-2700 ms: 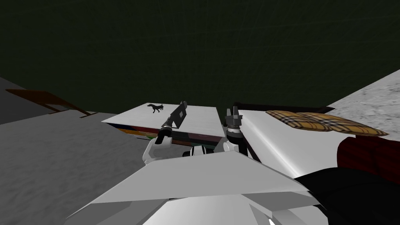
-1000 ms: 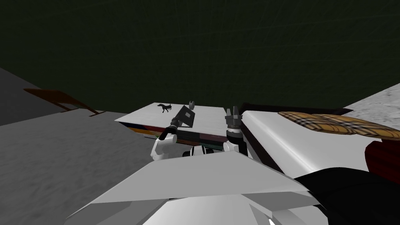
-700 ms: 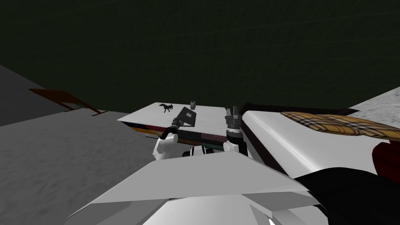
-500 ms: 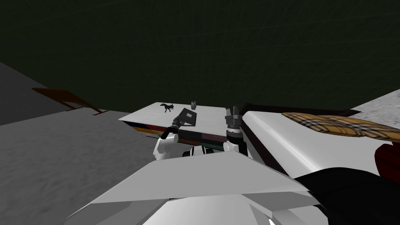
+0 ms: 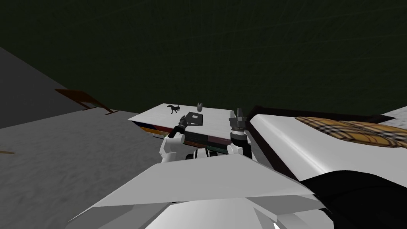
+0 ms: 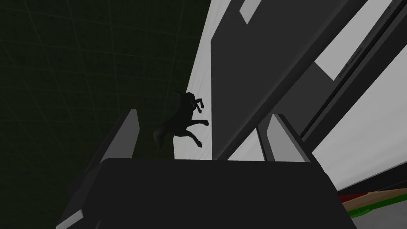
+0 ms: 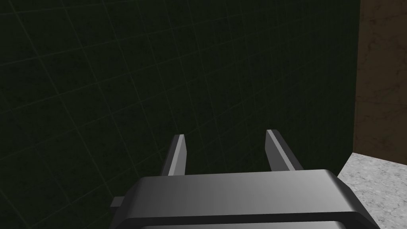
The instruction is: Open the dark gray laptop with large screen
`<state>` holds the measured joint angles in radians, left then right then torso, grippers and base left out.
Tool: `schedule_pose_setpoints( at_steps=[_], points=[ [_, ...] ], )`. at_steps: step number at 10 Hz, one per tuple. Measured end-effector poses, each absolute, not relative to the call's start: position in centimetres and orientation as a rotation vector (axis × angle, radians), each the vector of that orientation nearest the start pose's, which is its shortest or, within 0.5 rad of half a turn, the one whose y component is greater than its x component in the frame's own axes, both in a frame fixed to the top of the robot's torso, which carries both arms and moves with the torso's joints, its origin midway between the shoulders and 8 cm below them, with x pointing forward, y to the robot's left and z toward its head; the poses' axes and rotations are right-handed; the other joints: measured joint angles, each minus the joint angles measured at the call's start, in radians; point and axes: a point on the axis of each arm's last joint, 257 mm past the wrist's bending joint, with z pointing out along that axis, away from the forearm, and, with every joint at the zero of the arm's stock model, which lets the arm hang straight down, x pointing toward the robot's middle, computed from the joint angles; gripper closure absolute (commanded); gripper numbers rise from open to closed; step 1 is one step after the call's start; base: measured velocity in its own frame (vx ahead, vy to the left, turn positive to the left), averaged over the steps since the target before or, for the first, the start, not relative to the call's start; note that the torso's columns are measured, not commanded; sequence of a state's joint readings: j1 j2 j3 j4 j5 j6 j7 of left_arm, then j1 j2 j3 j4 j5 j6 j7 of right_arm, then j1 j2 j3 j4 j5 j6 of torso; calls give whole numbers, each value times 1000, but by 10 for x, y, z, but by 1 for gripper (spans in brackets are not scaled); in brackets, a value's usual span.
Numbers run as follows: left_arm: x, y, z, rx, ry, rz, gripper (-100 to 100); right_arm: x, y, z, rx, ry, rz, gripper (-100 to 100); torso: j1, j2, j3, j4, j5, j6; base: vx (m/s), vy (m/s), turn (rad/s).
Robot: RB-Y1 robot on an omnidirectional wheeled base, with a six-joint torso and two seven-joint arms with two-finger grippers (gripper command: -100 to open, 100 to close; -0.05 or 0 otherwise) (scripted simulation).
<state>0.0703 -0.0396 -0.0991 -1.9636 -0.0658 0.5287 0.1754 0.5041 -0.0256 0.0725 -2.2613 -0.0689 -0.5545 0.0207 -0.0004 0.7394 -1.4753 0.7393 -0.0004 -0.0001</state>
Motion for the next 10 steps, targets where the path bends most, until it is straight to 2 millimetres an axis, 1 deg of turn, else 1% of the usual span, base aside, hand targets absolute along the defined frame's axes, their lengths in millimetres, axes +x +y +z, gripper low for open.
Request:
schedule_pose_setpoints(
  at_steps=[4, 5, 10],
  points=[
    [520, 147, -172, -1444, 1324, -1259, -100, 340, -262, 24, 663, 574, 1404, 0, 1, 0, 0, 0, 1, 0, 4, 35, 68],
    [520, 147, -172, -1448, 1324, -1260, 0, 340, -262, 24, 663, 574, 1404, 0, 0, 0, 0, -1, 0, 0, 0, 0, 0],
    [520, 146, -171, -1446, 1323, -1262, 0, 340, -262, 24, 663, 574, 1404, 0, 1, -1, -1, -2, 1, 0, 0, 0, 0]
  ],
)
